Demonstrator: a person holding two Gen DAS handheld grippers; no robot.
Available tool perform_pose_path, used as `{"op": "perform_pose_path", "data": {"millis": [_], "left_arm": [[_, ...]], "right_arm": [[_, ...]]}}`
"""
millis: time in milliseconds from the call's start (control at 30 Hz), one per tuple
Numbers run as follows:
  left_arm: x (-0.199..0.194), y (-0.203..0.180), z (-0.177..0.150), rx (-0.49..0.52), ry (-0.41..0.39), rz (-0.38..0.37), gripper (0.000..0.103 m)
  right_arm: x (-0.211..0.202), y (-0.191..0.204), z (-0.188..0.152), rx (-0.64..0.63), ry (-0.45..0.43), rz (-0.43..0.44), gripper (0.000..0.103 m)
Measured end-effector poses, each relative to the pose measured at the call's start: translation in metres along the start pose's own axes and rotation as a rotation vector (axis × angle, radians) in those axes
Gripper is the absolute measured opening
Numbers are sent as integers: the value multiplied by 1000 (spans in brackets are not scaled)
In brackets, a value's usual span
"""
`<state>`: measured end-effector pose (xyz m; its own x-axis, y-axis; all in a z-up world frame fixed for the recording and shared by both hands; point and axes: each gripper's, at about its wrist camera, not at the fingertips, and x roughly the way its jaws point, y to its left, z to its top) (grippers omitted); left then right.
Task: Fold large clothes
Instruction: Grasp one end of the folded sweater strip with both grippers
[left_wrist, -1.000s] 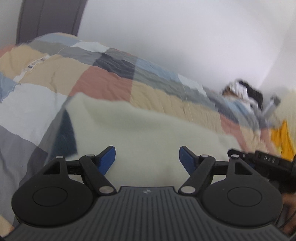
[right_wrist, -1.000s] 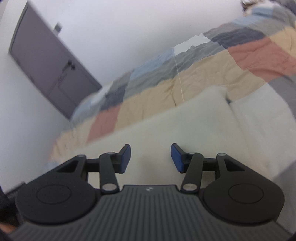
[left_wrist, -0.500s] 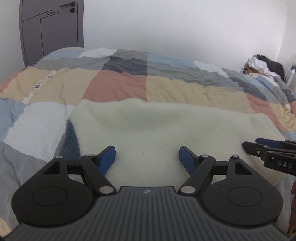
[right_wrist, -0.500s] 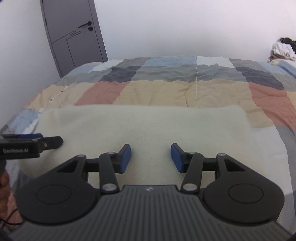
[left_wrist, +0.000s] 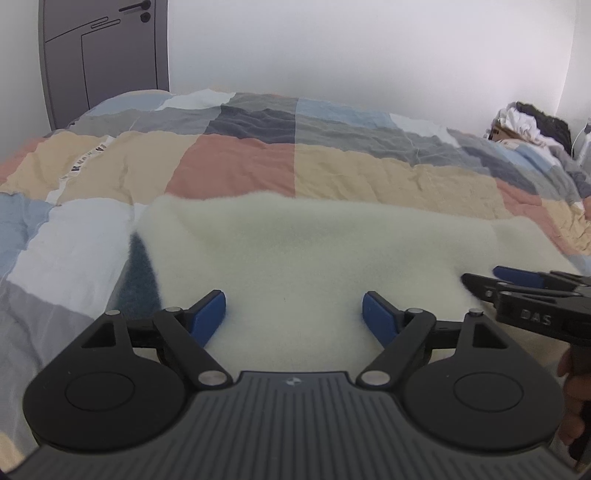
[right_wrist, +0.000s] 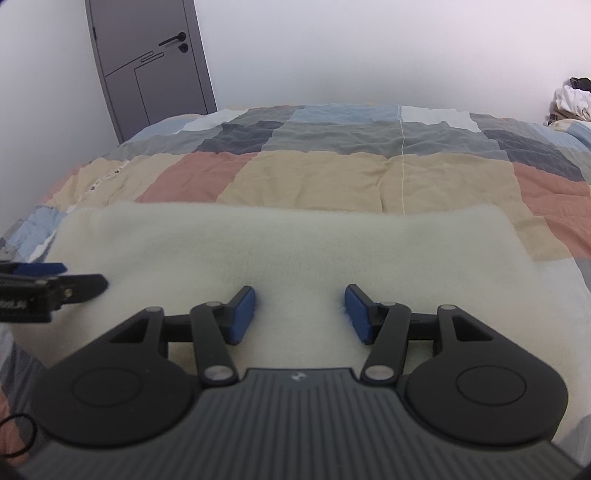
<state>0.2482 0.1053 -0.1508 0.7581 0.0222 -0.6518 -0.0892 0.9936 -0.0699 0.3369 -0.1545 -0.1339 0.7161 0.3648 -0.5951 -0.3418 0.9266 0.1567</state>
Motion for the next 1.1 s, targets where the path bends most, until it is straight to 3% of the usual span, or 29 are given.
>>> {"op": "perform_pose_path", "data": {"millis": [133,233,367,467,633,767,900,1000,1100], "left_arm": [[-35,3,-12,-41,-15,-29,90],[-53,11,-24,-146,15,-81,91],[-58,32,-47,-367,98,-191,91],[-43,49,-59,-517,167,-231,91],[-8,87,-85,-852,229,-290,92],[4,108,-101,-1102,210,-382,95],[7,125,-122,-1333,151,-428,95],[10,134,-130,-1433,114,-442,94],[13,134,-130,-1450,91,-451,94]], "right_arm": [[-13,2,-3,20,-1,-8,56],[-30,4,-8,35,-16,-18,56],[-57,4,-15,63,-30,-10,56],[-71,4,-19,123,-23,15,57],[-80,7,-26,204,-12,71,59],[-76,9,-27,204,-5,67,59],[-75,6,-28,232,0,76,59],[-76,4,-29,271,1,90,59],[-79,0,-30,331,2,136,60]]}}
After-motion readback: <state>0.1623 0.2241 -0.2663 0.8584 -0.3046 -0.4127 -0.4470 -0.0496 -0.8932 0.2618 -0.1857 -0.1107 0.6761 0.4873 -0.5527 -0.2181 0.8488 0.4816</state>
